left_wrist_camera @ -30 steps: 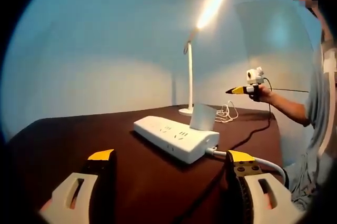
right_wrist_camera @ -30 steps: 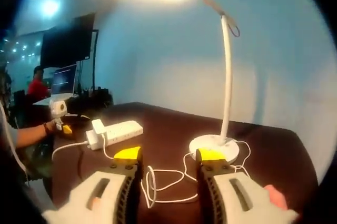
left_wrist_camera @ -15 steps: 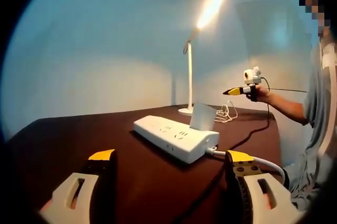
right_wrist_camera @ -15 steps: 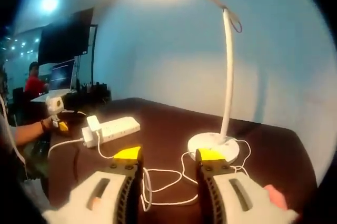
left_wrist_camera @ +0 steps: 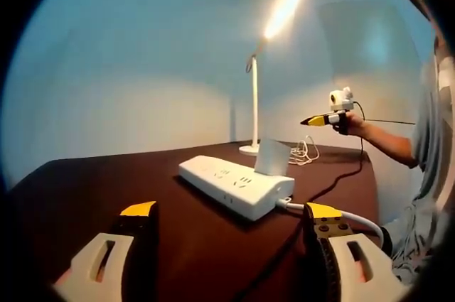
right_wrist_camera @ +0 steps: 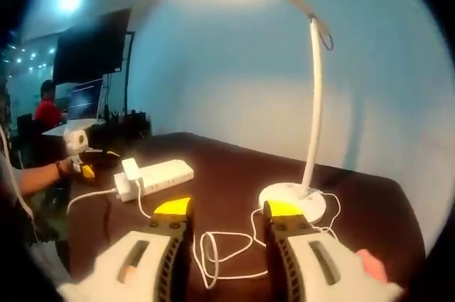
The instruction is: Insert the desk lamp plug into the socket, turn on the power strip switch, turn on the lamp switch, then turn off the lamp switch, turn off the power strip switch, and remove the plug from the socket.
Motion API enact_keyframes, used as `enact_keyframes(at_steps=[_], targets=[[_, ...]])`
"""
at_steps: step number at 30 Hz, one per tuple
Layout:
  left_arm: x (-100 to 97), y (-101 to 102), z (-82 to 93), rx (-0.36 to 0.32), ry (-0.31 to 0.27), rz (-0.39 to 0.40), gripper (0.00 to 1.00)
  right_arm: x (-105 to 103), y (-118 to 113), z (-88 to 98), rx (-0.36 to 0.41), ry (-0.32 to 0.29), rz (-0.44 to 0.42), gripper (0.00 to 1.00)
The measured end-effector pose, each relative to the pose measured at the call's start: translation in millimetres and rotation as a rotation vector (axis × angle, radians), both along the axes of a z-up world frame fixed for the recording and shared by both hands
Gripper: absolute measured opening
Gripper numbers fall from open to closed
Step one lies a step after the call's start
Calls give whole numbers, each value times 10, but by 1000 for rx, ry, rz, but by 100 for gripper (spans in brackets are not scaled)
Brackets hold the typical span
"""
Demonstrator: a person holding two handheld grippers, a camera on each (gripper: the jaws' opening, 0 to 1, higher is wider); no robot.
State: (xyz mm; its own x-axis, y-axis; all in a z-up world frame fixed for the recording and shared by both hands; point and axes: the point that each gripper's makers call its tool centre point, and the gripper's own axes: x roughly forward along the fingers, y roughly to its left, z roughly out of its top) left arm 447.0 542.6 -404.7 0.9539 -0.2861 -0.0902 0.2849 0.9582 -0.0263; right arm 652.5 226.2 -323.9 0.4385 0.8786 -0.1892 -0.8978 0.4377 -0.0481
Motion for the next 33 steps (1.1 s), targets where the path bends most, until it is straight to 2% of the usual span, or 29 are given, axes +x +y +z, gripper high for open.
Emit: enact_keyframes(at_steps=[8,16,18,30,33], targets=[[11,10,11,-13,-3,2,79,-20,-17,46,10,-6,-8,40],[-66,-296,75,-8,-10,2,79,-19,-49,67,2,-15,-13,40],[-56,-253,67,-9,-9,1,79,-13,-52,62,-3,-15,-14,40],[-108,-495,138,-14,-22,0,79,-61,42,41,-11,-17,2,40],[-79,-380,115,-15,-20,-3,79,-48,30,48,-10,-19,-1,40]])
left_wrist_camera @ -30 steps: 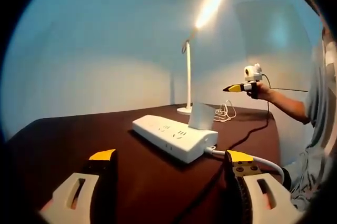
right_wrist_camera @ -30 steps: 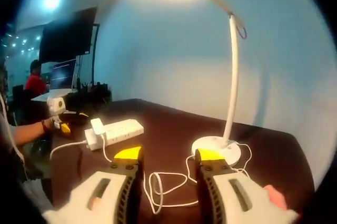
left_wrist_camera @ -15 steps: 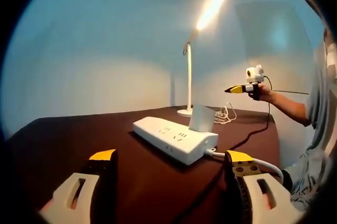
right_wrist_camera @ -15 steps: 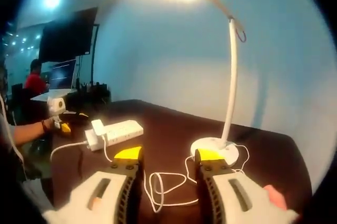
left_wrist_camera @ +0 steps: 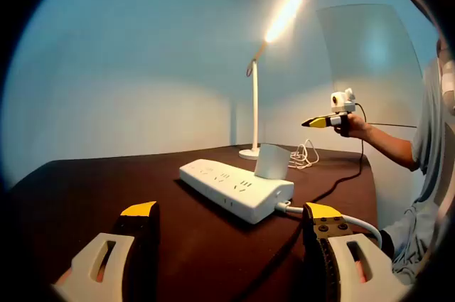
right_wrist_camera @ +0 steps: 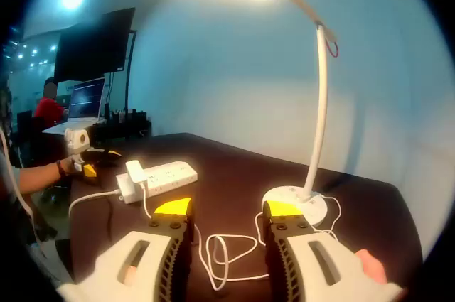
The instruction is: Insert the desk lamp plug into the socket, turn on the power strip switch, turn on the lamp switch, then turn off the lamp switch, turn off the power strip switch, and remove the plug from the socket.
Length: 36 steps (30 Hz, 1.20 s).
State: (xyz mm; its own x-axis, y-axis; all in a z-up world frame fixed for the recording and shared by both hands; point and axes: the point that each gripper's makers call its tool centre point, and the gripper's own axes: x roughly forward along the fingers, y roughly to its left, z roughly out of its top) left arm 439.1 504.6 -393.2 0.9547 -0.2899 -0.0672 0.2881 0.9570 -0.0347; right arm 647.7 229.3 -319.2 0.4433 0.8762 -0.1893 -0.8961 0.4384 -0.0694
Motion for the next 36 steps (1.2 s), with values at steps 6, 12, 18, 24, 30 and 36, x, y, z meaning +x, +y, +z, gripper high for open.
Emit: enact_keyframes(at_steps=[6,12,18,24,30,36], targets=[[19,72,-7,-3,0,-1,79,23,0,-17,-3,2,-2,40],[40,203,-27,-3,-4,-5,79,116,14,35,-1,-3,-8,38],[38,274,-28,0,-8,-9,79,154,98,47,-3,-3,-8,36],[57,356,-29,0,-17,-9,79,226,187,87,-9,-11,-4,36],[66,415,-10,-10,-34,4,79,359,296,139,-18,-21,6,35],[66,438,3,-17,-42,20,79,481,333,119,-38,-22,1,31]])
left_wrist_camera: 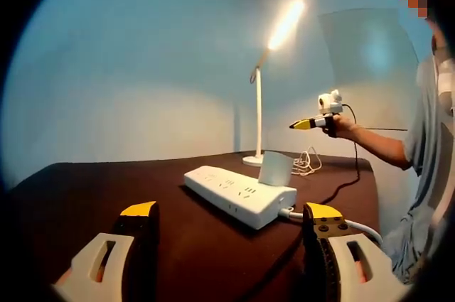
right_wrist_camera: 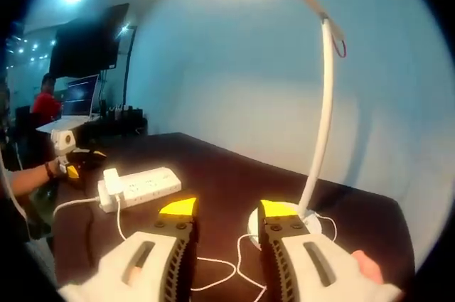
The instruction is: Insert the desk lamp plug into the socket, turn on the power strip switch, turn on the lamp switch, then turn off the lamp switch, turn off the power strip switch, and remove the plug from the socket.
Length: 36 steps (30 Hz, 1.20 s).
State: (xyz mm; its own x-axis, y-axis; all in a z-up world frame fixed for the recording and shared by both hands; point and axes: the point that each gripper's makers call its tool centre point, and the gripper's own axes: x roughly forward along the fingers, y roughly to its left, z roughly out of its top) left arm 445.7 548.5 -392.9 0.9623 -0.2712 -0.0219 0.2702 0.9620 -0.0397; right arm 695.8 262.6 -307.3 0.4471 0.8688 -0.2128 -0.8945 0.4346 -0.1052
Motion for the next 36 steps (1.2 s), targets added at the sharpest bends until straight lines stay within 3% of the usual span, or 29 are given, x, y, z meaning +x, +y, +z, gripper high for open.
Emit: enact_keyframes(at_steps=[6,16,23,26,36], targets=[[1,35,-9,0,1,20,79,196,39,-83,-13,16,2,13],[-11,59,3,-12,-1,35,79,469,96,-293,-32,59,-4,4],[-10,55,-9,-9,9,40,79,589,116,-367,-20,88,-15,4],[-9,63,-13,-7,13,42,79,548,170,-431,-30,101,-11,4],[4,85,-27,-4,24,48,78,723,213,-645,-70,122,-30,4]])
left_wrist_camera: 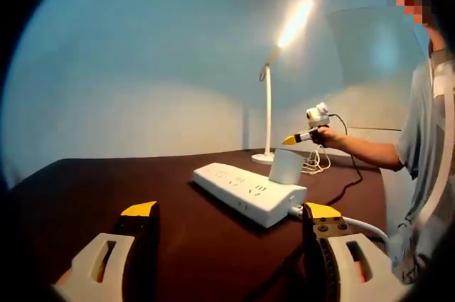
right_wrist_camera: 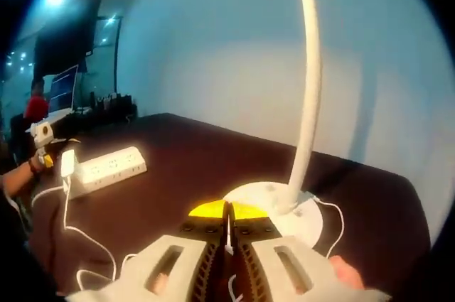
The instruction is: Insert the desk lamp plug into the socket, turn on the power strip switch, turn on the lamp switch, then turn off the lamp switch, turn off the power strip switch, and remove the plug from the socket.
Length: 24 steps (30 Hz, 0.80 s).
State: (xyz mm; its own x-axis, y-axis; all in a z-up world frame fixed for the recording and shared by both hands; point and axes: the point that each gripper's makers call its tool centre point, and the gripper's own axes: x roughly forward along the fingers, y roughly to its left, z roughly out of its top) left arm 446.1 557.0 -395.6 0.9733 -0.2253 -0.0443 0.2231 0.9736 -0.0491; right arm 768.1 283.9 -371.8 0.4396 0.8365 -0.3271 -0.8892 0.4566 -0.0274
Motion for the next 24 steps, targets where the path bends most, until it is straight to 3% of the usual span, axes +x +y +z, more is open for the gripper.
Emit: enact_keyframes(at_steps=[11,18,22,24], targets=[[4,29,-2,0,2,14,78,312,7,-177,-32,15,-22,4],[14,34,-14,1,7,20,78,250,46,-229,-41,11,-28,4],[27,32,-26,3,13,20,78,371,23,-285,-40,17,-43,4],[30,35,-27,1,15,22,78,336,35,-316,-35,23,-50,4]])
